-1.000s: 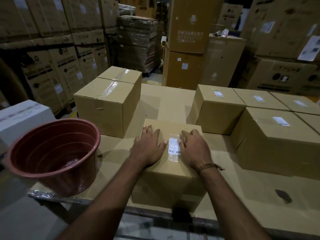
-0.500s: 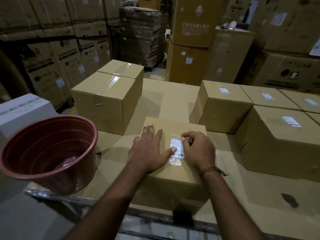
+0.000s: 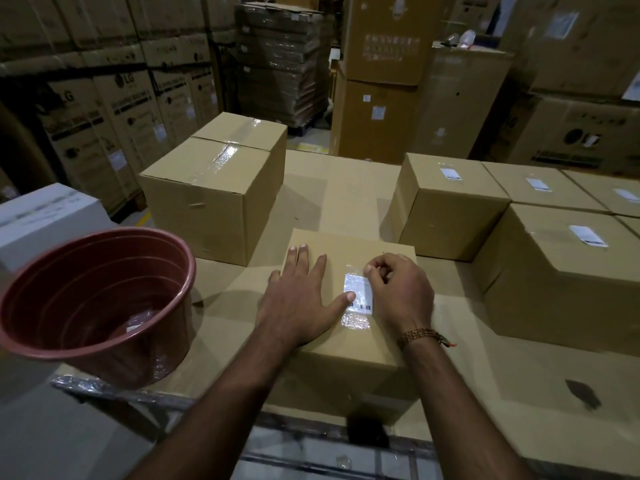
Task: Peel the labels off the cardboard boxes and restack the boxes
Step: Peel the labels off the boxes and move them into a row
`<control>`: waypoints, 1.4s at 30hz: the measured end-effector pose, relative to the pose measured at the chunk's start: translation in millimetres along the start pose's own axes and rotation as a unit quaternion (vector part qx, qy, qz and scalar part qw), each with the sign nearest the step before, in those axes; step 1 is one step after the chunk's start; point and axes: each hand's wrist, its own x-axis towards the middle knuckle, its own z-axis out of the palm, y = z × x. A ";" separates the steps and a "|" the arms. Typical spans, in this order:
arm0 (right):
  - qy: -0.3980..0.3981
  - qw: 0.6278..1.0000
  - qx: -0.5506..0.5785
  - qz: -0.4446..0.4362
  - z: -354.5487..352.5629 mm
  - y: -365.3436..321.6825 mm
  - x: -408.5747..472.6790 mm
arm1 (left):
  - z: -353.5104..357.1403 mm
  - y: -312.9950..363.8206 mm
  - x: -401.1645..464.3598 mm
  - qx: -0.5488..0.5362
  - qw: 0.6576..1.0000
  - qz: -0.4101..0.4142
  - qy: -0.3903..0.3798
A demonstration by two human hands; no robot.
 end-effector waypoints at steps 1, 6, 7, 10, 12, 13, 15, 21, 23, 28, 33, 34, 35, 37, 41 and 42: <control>0.000 1.000 0.007 -0.001 -0.3 0.7 -0.5 | 0.4 -0.1 0.0 -0.001 1.000 -0.001 0.000; 0.004 1.000 0.029 -0.001 -1.4 1.5 -2.3 | 0.8 0.5 -1.1 -0.007 1.000 -0.003 0.005; 0.009 0.999 0.034 0.004 -1.8 1.3 -2.4 | 0.2 0.4 -1.4 -0.008 1.000 -0.004 0.005; 0.019 0.998 0.051 0.024 -2.5 1.1 -2.3 | 0.6 0.0 -1.2 -0.008 1.000 -0.005 0.006; 0.019 0.998 0.058 0.023 -2.9 1.4 -2.5 | 1.4 0.1 -1.4 -0.009 1.000 -0.007 0.009; 0.021 0.998 0.063 0.019 -2.9 1.5 -2.4 | 1.3 0.1 -1.7 -0.010 1.000 -0.007 0.008; 0.026 0.996 0.090 0.011 -3.7 1.9 -2.0 | -1.4 -0.2 -2.9 -0.016 1.000 -0.003 -0.003; 0.031 0.987 0.156 0.016 -4.5 4.1 -2.2 | -14.7 -1.4 -4.9 -0.041 0.997 0.006 -0.060; 0.024 0.986 0.161 0.016 -6.6 4.1 -3.7 | -15.0 -0.4 -4.8 -0.041 0.997 0.003 -0.063; -0.045 0.977 0.207 0.036 -13.6 1.6 -7.4 | -17.1 1.2 -4.4 -0.043 0.997 -0.004 -0.070; -0.179 0.940 0.285 0.053 -30.1 3.6 -14.5 | -17.1 1.3 -3.9 -0.044 0.996 -0.007 -0.074; -0.196 0.940 0.274 0.052 -33.8 5.1 -16.1 | -17.0 1.5 -4.3 -0.044 0.996 -0.007 -0.072; -0.208 0.941 0.263 0.052 -36.8 6.9 -17.4 | -17.1 1.9 -4.9 -0.045 0.997 -0.008 -0.069; -0.225 0.942 0.243 0.048 -42.3 8.9 -18.3 | -16.9 1.5 -5.2 -0.045 0.997 -0.008 -0.064; -0.255 0.942 0.215 0.014 -46.6 12.2 -18.3 | -16.0 0.7 -5.5 -0.051 0.997 -0.008 -0.058; -0.267 0.941 0.209 0.004 -47.4 12.6 -17.8 | -16.3 0.8 -6.0 -0.053 0.997 -0.007 -0.061</control>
